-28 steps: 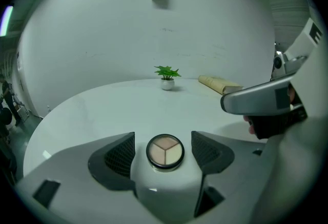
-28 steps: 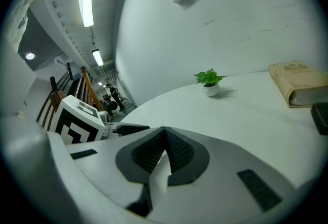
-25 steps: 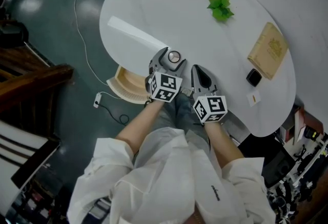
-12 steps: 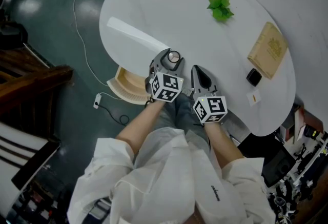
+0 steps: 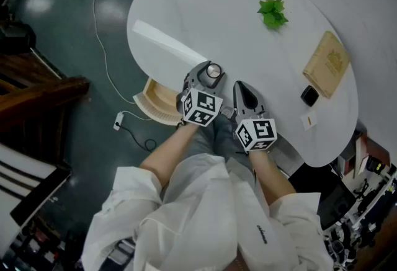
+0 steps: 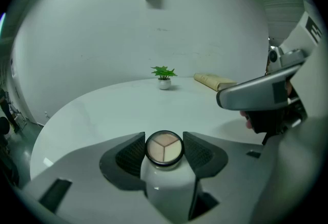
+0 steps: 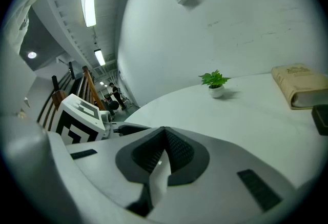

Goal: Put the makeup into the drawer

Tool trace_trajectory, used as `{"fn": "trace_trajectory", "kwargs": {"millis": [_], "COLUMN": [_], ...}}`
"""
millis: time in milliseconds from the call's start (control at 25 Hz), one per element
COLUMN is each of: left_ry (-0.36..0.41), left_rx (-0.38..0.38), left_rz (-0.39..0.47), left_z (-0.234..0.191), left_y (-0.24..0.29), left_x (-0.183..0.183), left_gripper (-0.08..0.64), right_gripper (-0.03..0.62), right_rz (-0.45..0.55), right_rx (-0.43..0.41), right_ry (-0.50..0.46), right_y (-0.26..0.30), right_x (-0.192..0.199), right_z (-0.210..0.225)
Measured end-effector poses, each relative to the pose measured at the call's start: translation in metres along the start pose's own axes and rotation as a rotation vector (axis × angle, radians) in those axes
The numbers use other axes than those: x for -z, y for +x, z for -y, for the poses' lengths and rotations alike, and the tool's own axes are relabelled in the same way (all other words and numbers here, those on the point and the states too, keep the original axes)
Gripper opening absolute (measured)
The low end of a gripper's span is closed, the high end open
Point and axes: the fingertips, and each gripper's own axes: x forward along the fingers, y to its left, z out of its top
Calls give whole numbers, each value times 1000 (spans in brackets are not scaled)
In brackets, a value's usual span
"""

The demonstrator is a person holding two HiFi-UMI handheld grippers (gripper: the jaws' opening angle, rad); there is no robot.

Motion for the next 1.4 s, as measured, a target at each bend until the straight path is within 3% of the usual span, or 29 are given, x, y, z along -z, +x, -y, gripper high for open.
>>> {"fn": "trace_trajectory", "kwargs": {"millis": [400,1040,1200,1400], "left_ry": [-40,-220,-219,-129], "left_rx": [1,-190,-174,-75], "left_rz": [67,44,32,-12], "left_z": [-23,-66,-61,-50], "left_y": [-67,-158,-164,-162], "left_x": [7,88,102,127], "left_gripper": [242,242,242,242], "right_gripper": [17,17,17,17], "right_rz": [-45,-222,-259,-296], "right_rx": [-132,-413,-446,-448], "right_ry": [-48,-172,-189,-210], "right_y": [7,35,34,37], "right_x": [12,73,90,113], "right_z": [-60,-174,-185,-184]}}
